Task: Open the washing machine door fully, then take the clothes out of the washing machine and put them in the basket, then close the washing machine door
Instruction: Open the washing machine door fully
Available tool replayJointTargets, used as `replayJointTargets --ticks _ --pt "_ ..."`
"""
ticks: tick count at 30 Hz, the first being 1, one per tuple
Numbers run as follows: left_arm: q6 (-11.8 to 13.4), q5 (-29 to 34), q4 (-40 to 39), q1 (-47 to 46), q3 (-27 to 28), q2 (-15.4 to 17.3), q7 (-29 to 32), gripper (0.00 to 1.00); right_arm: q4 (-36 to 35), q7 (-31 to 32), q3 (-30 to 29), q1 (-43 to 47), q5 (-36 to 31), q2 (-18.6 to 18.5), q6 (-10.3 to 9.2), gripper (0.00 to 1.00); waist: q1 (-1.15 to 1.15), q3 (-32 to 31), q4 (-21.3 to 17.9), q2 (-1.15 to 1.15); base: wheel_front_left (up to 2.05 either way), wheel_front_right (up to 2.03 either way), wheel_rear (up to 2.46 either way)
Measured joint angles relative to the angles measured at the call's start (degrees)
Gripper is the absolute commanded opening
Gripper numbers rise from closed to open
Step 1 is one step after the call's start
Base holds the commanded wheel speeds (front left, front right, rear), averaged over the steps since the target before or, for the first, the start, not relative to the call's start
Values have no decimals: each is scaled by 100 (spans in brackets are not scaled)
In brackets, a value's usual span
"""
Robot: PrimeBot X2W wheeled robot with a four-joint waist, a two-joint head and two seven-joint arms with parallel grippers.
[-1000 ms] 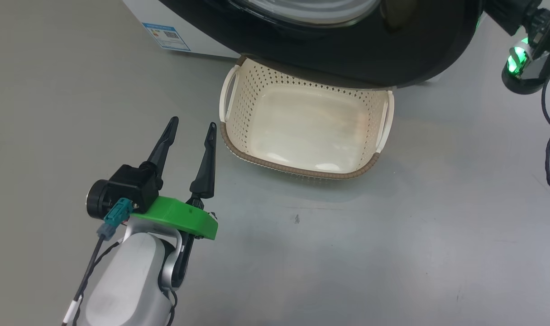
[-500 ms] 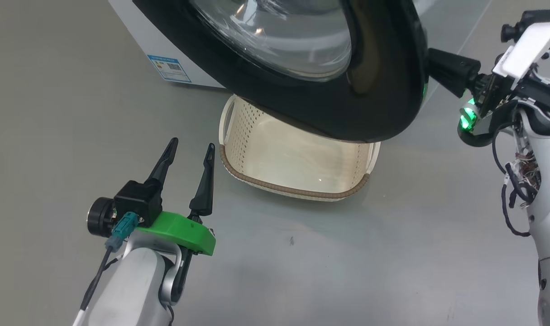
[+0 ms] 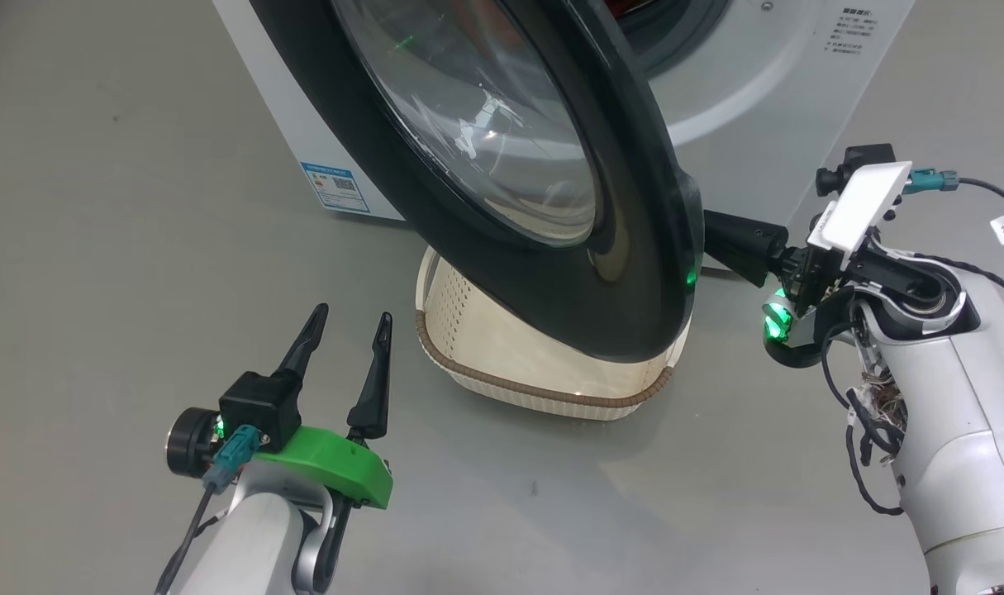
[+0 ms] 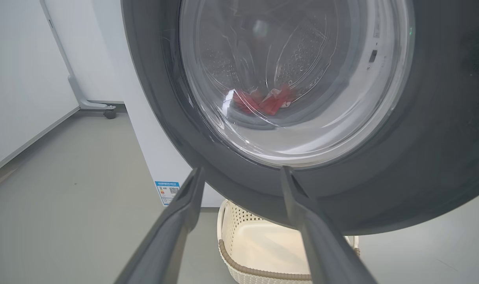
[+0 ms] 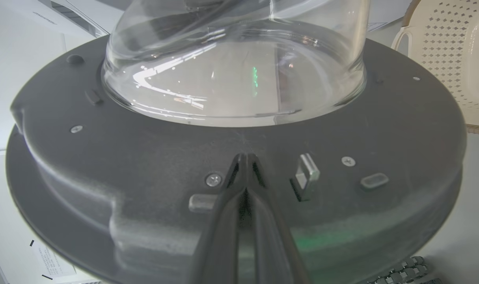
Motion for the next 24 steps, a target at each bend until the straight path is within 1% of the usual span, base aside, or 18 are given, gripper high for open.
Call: replayJointTargets --ticks 15,24 --pt "-10 -2 42 85 -81 3 0 100 -196 -8 249 428 30 265 10 0 0 -268 306 0 0 0 0" --pt "-11 -27 47 146 -103 7 0 100 -314 -38 432 625 74 349 23 0 0 -348 513 0 0 0 0"
